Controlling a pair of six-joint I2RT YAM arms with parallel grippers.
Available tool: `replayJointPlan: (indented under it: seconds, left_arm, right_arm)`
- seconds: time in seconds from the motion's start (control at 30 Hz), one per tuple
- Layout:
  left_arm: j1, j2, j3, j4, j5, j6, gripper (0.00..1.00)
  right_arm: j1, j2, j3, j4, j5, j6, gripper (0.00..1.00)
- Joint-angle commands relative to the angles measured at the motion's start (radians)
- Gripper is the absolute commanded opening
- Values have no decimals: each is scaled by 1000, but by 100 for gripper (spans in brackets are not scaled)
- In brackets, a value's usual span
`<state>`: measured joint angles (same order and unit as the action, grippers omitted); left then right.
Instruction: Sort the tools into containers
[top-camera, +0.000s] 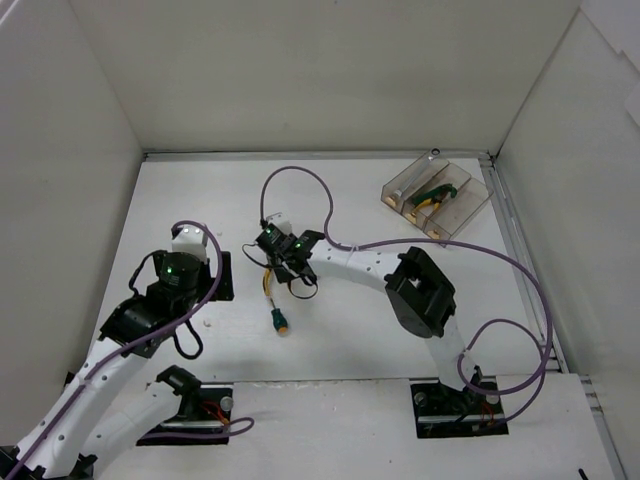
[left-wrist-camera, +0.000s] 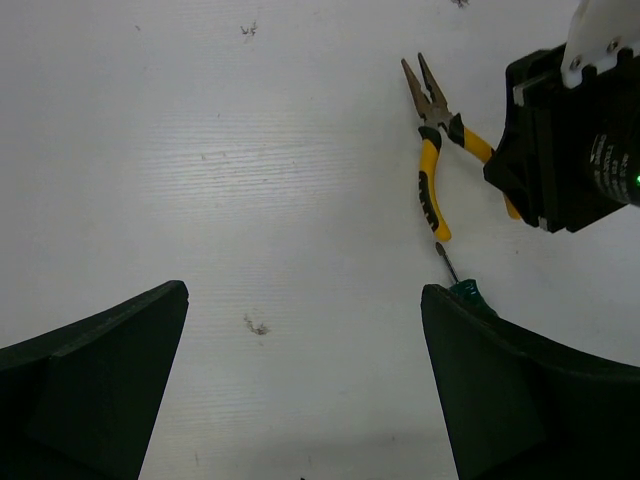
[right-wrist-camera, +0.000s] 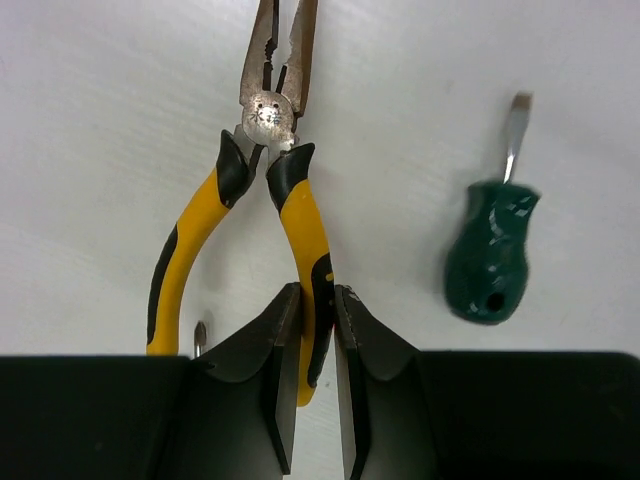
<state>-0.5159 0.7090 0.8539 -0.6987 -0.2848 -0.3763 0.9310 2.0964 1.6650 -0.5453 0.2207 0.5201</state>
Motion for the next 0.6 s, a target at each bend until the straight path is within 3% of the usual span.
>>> replayJointPlan:
  seconds: [0.0,0.4,0.57]
  left_arm:
    - [7,0,10,45,-2,7,100]
    - [7,-8,10,45,-7,5,100]
    - [7,-6,10,44,-5,7,100]
  right_arm:
    - [-23,-59,102,51,91,-48,0]
    - [-104,-269,105,50,295,-117,0]
    - [-208,-371,35,48,419,-164,0]
